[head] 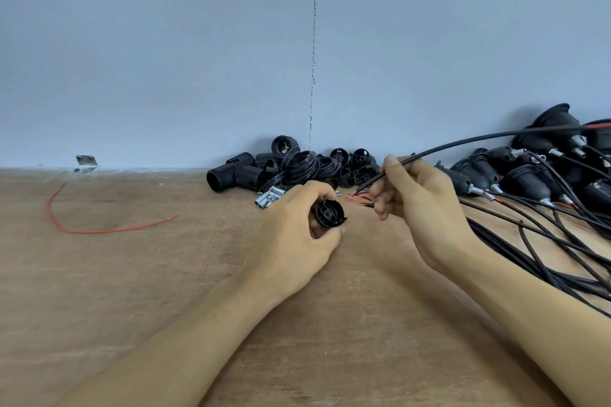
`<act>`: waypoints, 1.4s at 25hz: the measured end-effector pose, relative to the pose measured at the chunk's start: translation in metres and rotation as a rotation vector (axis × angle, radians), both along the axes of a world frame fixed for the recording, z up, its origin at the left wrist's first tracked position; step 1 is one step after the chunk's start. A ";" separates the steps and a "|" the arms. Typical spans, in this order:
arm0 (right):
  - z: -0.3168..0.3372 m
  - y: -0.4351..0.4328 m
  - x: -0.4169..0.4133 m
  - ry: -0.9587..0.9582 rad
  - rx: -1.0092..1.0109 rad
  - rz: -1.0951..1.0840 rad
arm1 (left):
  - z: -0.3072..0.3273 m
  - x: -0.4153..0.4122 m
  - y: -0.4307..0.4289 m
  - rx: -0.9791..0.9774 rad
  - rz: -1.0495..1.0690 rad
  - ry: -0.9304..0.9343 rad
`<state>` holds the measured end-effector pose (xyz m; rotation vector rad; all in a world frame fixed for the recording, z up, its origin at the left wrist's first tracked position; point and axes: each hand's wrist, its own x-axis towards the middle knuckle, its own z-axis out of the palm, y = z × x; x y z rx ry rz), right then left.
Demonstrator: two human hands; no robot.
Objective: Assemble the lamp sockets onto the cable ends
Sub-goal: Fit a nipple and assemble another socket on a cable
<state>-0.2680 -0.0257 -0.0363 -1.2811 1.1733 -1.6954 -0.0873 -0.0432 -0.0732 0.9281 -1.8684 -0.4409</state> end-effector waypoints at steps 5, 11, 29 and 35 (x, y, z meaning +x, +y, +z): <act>-0.010 0.004 0.008 0.212 -0.035 0.048 | 0.000 0.000 0.001 0.003 -0.025 0.004; -0.010 0.004 0.007 0.224 -0.068 0.011 | 0.000 -0.001 0.002 -0.017 0.002 -0.001; -0.008 0.008 0.009 0.306 -0.112 -0.060 | -0.002 0.001 0.001 -0.047 0.036 0.011; -0.009 0.012 0.014 0.373 -0.126 -0.043 | 0.000 0.002 0.001 -0.077 0.064 -0.059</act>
